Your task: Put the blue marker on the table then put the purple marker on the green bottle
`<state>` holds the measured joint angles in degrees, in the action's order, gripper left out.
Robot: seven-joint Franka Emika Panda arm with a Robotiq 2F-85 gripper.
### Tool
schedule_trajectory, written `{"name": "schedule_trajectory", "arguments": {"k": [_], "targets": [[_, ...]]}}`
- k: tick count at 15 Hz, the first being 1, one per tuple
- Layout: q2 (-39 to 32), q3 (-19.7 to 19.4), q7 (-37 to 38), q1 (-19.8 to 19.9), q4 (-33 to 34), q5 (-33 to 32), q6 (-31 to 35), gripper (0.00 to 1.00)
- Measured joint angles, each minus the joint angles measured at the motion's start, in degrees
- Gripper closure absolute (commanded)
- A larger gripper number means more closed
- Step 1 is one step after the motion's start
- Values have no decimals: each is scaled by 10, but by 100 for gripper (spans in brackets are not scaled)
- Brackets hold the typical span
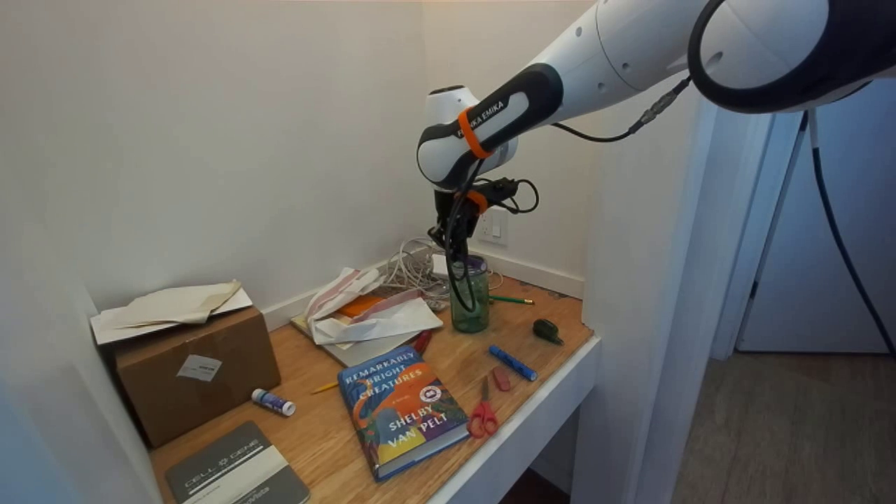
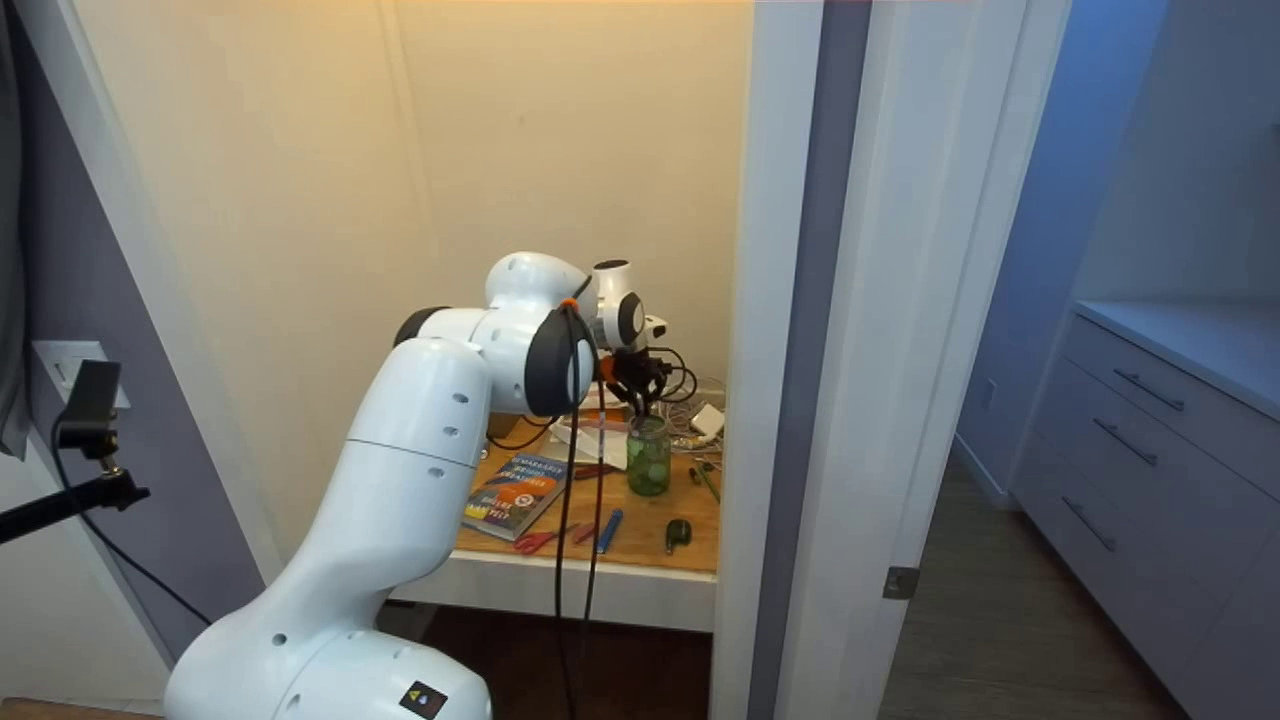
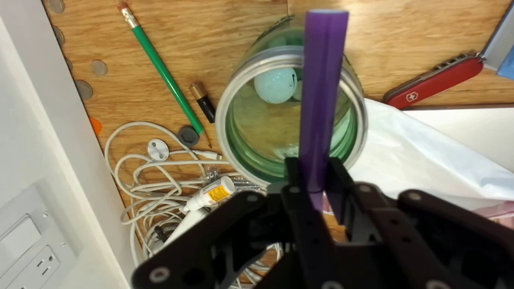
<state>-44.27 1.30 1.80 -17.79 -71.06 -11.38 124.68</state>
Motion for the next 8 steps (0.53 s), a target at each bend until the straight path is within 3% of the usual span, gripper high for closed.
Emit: {"name": "schedule_trajectory", "arguments": {"k": [1,2,3,8], "targets": [[0,0,0,0,0,0,0,93],[0,0,0,1,0,0,0,68],[0,0,0,1,0,0,0,56],[0,0,0,2,0,0,0,20]]}}
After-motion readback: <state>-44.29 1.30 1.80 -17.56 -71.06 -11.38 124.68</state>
